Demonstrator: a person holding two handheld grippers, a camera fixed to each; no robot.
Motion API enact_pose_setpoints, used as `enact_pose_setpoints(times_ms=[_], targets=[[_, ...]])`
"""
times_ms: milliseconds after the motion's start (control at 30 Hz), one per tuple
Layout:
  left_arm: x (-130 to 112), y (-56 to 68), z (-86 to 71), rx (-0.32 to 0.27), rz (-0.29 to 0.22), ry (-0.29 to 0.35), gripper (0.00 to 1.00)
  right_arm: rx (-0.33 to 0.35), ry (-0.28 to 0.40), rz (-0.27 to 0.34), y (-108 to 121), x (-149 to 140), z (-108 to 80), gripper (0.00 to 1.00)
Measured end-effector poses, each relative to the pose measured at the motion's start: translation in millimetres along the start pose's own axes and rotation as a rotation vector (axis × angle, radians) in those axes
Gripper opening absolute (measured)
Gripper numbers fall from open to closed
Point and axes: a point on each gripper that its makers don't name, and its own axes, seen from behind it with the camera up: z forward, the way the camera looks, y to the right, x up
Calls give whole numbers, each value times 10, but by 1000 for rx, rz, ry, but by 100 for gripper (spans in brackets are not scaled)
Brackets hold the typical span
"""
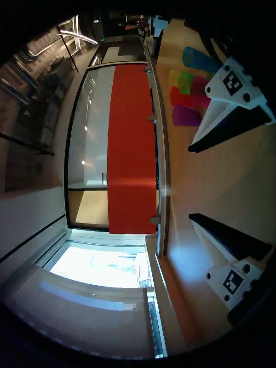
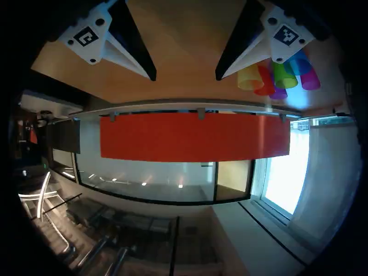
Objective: Pour water
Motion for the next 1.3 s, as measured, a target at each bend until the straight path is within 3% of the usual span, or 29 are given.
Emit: enact_pose_setpoints(times_ms=[200, 667, 967, 1300], targets=[[47, 35, 11, -9, 18, 1, 99, 14, -10, 13, -26, 3, -15, 99], [540, 125, 46, -72, 31, -29, 99, 69, -32, 23, -109, 564, -15, 99], [1074, 215, 111, -135, -1, -50, 99, 109, -37, 20, -165, 1141, 24, 99], [1586, 270, 193, -166, 33, -41, 99, 145, -27, -30, -259, 1571, 76, 99]])
